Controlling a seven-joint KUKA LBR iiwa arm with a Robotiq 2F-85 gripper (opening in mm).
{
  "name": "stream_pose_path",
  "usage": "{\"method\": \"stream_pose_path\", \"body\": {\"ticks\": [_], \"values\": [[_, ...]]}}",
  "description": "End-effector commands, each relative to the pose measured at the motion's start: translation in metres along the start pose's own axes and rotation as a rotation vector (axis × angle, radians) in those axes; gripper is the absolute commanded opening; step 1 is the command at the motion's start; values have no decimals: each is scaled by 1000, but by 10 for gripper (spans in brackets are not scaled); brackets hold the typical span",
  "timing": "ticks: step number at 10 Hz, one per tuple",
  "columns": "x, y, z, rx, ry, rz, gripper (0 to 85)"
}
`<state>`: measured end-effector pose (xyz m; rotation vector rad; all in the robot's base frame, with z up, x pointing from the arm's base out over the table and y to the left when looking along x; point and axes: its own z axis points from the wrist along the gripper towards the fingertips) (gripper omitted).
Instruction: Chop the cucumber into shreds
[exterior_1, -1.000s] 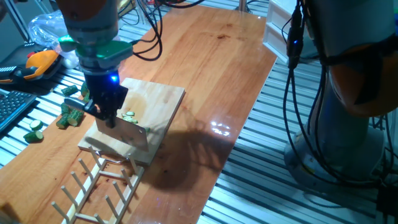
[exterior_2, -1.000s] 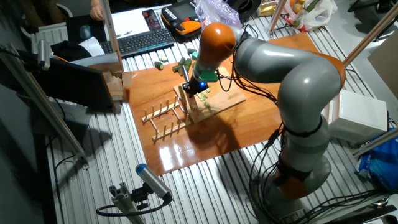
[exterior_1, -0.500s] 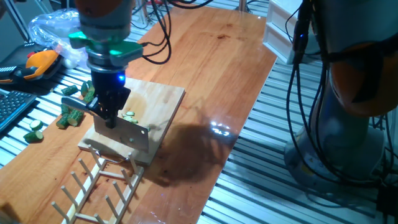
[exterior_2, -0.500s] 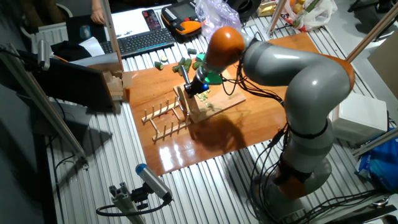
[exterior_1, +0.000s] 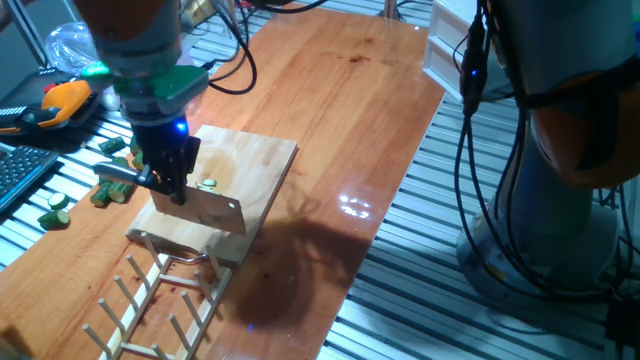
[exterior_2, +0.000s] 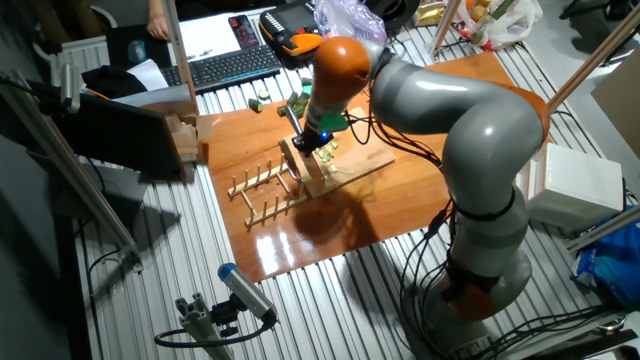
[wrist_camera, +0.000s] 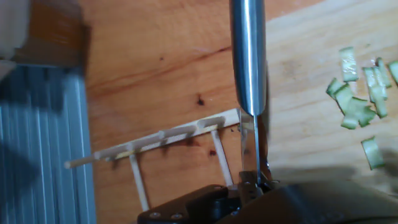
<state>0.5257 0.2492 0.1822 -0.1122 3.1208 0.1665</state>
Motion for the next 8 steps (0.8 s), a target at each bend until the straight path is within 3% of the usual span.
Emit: {"method": "stream_pose_path", "body": {"ticks": [1,2,3,4,5,8], "values": [[0,0,0,144,-8,-115,0],[0,0,0,115,-26,-143,0],[0,0,0,85,-23,-127,0],[0,0,0,86,-10,-102,0],[0,16,-9,85,0,-80,0],[7,33,-11,59,-13,-46,0]]}}
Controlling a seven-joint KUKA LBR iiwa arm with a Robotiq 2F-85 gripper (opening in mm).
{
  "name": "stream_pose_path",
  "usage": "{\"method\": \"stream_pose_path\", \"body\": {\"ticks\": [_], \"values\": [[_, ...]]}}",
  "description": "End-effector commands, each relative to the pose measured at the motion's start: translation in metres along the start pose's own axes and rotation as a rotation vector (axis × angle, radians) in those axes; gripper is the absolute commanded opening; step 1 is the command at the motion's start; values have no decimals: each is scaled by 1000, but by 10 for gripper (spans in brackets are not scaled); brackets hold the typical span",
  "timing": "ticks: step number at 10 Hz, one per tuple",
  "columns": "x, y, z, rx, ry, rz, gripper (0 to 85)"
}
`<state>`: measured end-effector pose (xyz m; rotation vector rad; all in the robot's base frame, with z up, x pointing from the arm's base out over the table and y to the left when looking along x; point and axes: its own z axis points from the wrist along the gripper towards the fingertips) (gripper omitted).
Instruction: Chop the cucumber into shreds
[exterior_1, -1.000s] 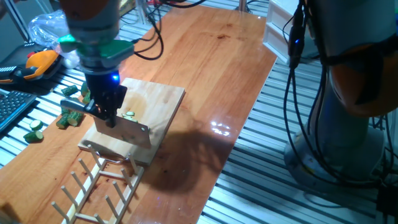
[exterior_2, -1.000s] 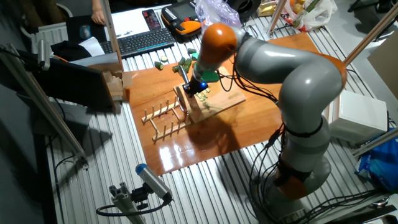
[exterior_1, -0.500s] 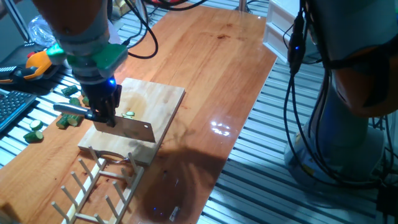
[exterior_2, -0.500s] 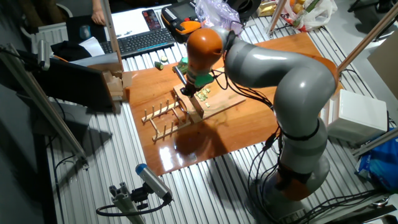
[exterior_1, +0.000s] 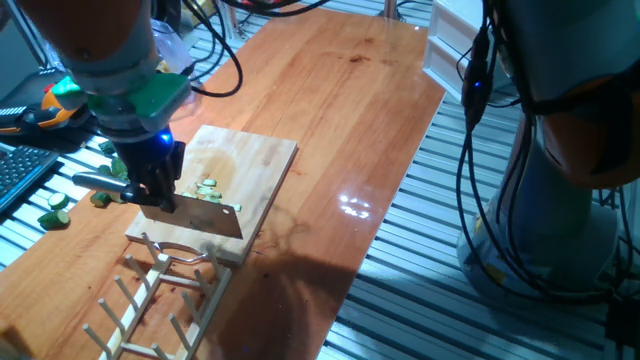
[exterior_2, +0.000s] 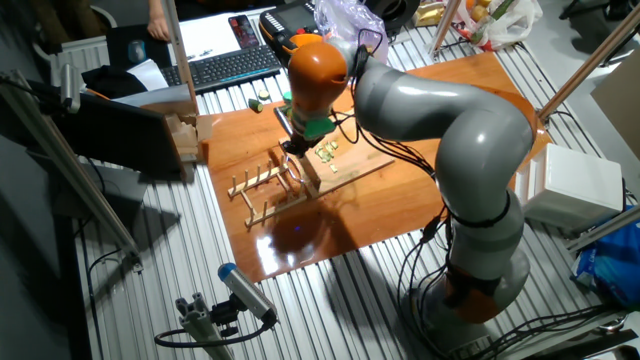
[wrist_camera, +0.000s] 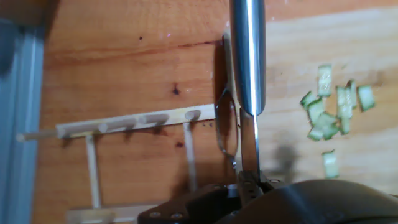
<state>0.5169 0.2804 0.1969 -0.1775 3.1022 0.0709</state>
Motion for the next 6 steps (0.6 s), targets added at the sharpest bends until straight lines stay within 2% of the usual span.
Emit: {"method": "stream_pose_path", "body": {"ticks": [1,4,6], "values": [[0,4,4,8,-4,5,0],[0,19,17,22,-27,41,0],[-5,22,25,43,-15,4,0]]}}
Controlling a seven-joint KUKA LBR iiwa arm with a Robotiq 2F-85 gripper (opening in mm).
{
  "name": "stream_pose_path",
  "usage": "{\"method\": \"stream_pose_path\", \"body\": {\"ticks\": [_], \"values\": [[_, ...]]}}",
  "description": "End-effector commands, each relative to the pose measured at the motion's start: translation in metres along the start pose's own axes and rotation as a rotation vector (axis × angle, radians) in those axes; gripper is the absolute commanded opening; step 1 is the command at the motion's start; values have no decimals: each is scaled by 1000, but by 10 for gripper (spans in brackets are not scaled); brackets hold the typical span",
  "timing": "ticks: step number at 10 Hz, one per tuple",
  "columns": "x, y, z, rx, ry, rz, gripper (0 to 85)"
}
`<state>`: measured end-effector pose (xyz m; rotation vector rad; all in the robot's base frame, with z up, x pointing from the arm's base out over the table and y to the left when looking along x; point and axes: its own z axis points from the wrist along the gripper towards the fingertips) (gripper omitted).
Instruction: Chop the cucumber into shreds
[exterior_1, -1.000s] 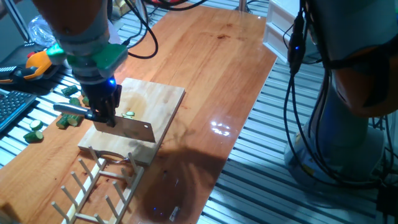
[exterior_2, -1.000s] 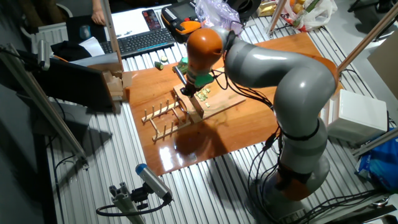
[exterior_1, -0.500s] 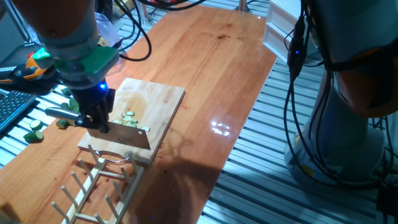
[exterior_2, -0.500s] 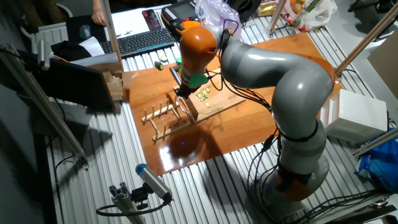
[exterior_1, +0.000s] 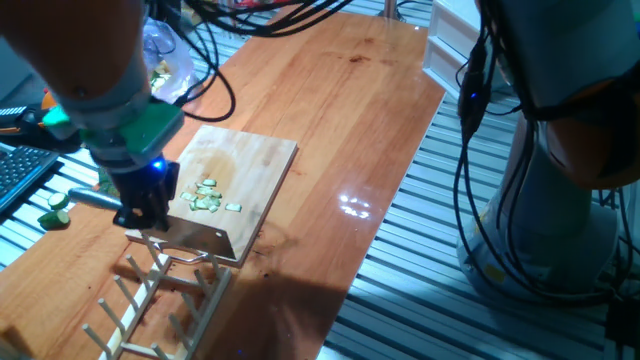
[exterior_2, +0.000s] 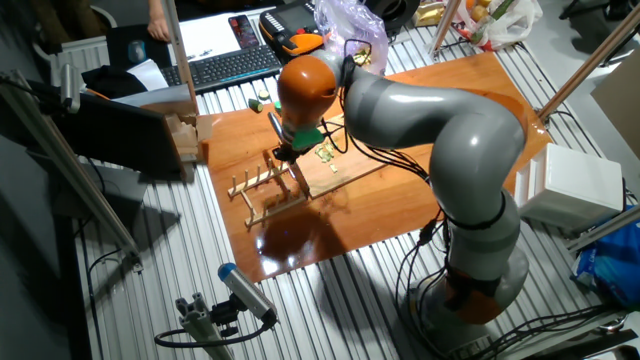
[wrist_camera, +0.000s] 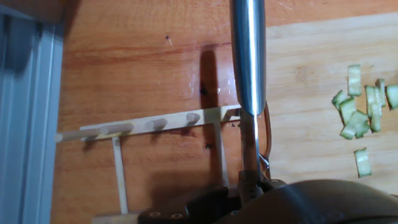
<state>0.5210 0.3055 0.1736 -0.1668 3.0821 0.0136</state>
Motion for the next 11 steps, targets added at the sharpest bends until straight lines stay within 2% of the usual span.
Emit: {"method": "stream_pose_path", "body": {"ticks": [1,2,3,7,8,11], "values": [[-1,4,8,-3,-5,4,0],[-1,10,16,2,-21,8,0],[0,12,17,0,-26,16,0],[-2,-6,-2,-19,14,-19,0],[-3,-6,-1,-34,19,-26,0],[1,5,4,-43,-4,-52,0]]}}
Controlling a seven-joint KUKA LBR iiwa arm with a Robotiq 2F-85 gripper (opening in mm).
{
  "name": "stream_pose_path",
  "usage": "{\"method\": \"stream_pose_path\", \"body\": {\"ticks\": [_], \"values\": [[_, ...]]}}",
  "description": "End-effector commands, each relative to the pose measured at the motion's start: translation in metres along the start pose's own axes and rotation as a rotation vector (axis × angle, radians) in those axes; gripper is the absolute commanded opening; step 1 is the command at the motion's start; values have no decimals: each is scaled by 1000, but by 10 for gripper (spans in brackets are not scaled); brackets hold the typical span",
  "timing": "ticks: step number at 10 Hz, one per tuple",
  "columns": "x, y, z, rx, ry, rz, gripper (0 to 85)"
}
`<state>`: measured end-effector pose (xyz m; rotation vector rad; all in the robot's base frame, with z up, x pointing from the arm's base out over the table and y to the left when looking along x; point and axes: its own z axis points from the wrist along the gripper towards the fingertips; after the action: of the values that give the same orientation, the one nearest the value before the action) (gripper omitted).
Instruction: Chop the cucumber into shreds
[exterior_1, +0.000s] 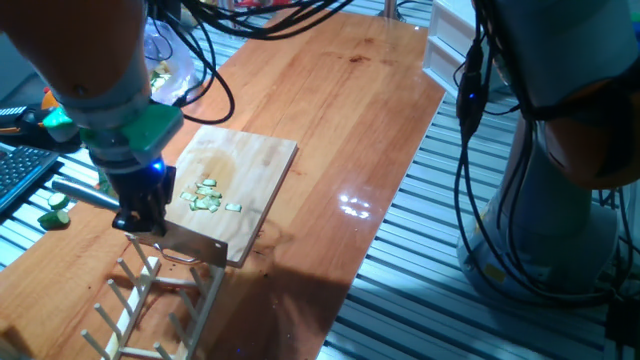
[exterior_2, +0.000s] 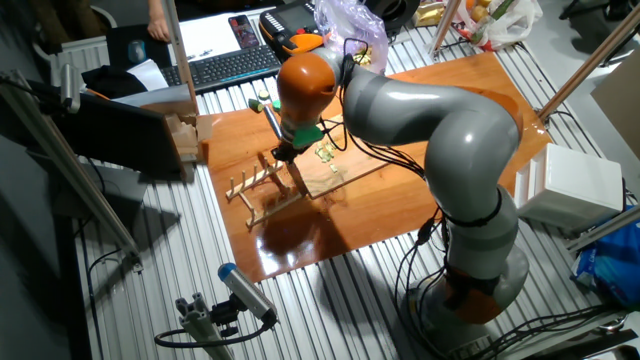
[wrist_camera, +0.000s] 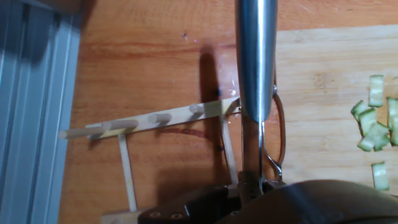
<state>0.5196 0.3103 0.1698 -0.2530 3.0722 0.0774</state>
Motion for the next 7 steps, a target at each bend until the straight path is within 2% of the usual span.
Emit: {"method": "stream_pose_path", "body": {"ticks": [1,4,5,6,7], "values": [[0,2,2,4,-1,-8,0],[2,9,9,6,-1,1,0],[4,12,12,7,-8,8,0],[3,15,18,13,-11,17,0],[2,18,27,43,1,35,0]]}}
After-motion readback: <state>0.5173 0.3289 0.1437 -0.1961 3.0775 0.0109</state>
